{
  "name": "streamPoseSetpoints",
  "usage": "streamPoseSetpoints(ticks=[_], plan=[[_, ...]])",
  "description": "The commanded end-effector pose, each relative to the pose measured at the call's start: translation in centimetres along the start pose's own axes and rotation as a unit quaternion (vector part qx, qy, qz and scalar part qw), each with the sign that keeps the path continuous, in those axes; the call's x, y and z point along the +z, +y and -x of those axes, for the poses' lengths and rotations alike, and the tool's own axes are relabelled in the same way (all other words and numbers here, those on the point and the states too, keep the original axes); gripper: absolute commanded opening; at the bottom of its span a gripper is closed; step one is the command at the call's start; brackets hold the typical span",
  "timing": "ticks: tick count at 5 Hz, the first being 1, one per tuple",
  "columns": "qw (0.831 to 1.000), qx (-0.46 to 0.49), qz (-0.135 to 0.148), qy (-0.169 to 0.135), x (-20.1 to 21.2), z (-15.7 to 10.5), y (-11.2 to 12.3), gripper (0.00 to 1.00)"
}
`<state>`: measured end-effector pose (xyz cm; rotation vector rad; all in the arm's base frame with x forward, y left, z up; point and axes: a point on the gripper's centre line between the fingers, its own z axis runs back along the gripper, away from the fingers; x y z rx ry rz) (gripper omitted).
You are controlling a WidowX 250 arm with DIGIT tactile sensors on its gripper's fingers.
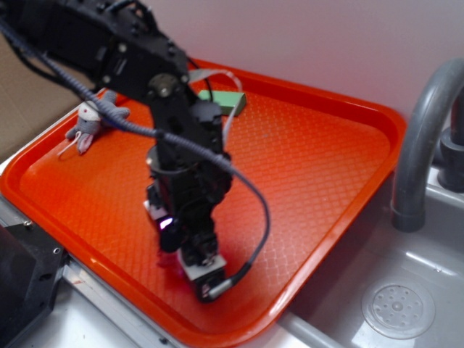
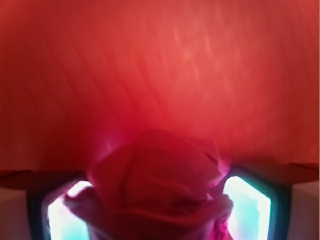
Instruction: Grab the red paper.
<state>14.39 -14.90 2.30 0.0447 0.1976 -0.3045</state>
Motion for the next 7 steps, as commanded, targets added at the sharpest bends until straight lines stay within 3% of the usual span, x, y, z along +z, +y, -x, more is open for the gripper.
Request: streamPoseSetpoints(ticks=[1,3,4,5,6,7], plan=[[1.000,0.010,0.008,-0.020,1.2,1.3,0.0,0.00],[0.993,0.089,-0.008,-0.078,10.5,0.8,4.1,0.00],[0.988,0.127,-0.001,-0.085,14.2,1.0,6.2,0.00],[0.977,0.174,0.012,-0.123,17.8,2.2,9.2,0.00],[0.973,0.172,0.006,-0.155,19.3,2.5,10.4,0.00],[0.980,0.139,0.001,-0.142,18.9,1.5,10.0,0.00]])
